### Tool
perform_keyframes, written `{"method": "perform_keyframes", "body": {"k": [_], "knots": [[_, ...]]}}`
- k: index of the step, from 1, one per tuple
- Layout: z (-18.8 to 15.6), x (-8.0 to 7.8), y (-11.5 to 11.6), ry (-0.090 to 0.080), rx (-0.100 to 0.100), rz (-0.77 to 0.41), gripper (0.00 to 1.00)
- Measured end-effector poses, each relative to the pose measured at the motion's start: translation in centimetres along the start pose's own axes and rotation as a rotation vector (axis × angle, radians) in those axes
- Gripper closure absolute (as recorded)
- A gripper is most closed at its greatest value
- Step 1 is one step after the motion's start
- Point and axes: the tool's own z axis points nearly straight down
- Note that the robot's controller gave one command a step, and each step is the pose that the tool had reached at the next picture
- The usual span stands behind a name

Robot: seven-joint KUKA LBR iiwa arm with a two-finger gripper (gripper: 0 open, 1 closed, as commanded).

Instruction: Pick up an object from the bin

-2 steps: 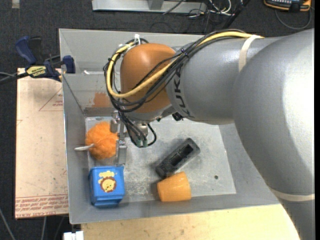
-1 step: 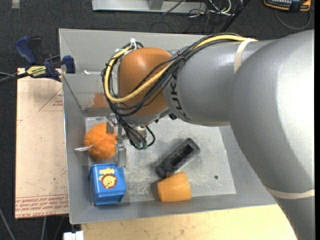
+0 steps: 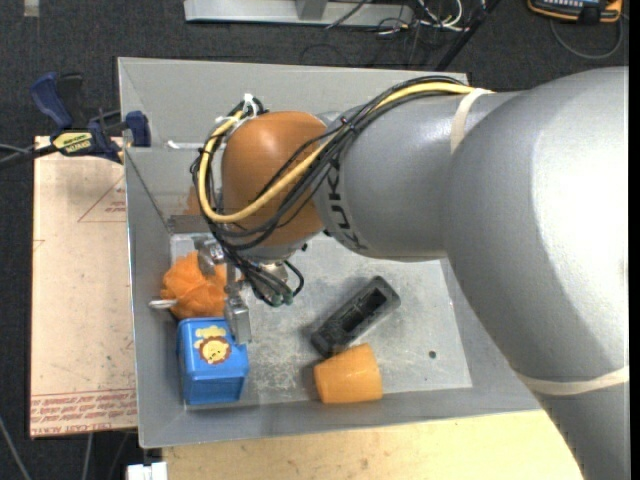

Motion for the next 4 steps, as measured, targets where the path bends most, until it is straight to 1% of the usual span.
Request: {"method": "perform_keyframes", "body": {"k": [1,2,3,4], "knots": [[-0.6,0.0,-0.4,-0.002,-0.001,0.08,0.0],[-0.1,0.0,0.6,-0.017,-0.004,-0.143,0.0],[-0.2,-0.1,0.6,-0.021,-0.005,-0.219,0.0],[-3.1,-0.9,-0.4,-0.011,-0.004,-0.266,0.0]]}}
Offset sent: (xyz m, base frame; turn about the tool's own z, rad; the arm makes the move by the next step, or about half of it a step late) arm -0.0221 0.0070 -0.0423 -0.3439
